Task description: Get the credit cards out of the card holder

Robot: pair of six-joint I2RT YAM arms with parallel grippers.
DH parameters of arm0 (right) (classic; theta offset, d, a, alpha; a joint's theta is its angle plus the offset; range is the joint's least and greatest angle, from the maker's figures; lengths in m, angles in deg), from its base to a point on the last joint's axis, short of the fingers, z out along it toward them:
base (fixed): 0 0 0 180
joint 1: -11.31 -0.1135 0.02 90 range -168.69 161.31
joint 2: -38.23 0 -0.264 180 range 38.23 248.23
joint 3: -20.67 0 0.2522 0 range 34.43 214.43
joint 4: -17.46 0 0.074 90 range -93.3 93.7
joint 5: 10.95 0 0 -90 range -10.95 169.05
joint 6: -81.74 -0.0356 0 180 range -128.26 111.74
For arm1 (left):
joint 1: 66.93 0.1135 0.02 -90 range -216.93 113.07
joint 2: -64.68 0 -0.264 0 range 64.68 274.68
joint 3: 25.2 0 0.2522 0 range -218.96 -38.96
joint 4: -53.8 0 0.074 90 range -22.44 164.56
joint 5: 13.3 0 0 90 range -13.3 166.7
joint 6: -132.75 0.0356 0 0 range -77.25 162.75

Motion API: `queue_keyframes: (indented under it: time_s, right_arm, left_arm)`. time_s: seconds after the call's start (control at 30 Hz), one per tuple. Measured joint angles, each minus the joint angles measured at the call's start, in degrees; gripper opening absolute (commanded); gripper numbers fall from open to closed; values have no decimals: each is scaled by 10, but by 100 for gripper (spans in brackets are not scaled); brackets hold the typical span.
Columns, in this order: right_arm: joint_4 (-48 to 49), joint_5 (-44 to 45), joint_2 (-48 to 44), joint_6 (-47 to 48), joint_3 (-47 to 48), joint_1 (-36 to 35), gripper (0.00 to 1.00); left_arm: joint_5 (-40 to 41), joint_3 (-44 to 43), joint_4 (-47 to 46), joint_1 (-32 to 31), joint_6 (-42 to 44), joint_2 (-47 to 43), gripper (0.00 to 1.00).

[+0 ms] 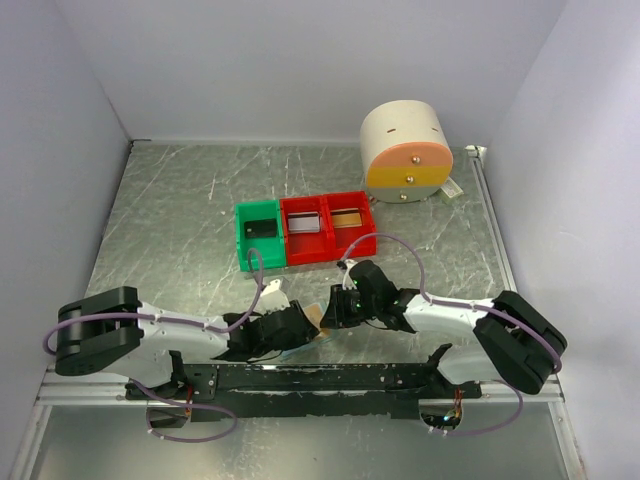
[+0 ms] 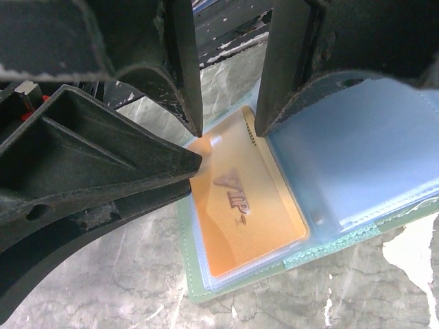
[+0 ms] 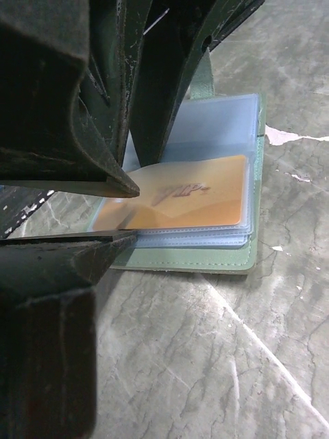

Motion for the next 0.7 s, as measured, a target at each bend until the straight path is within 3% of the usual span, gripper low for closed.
queue_keyframes:
  time_s: [0.43,0.7]
  right_arm:
    - [12,-2,12,0,4,-3,27]
    - [13,-2,13,-1,4,-3,27]
  left_arm:
    - [9,30,38,0,-20,-55,50]
    - [14,32,-9,0,-26,-22,39]
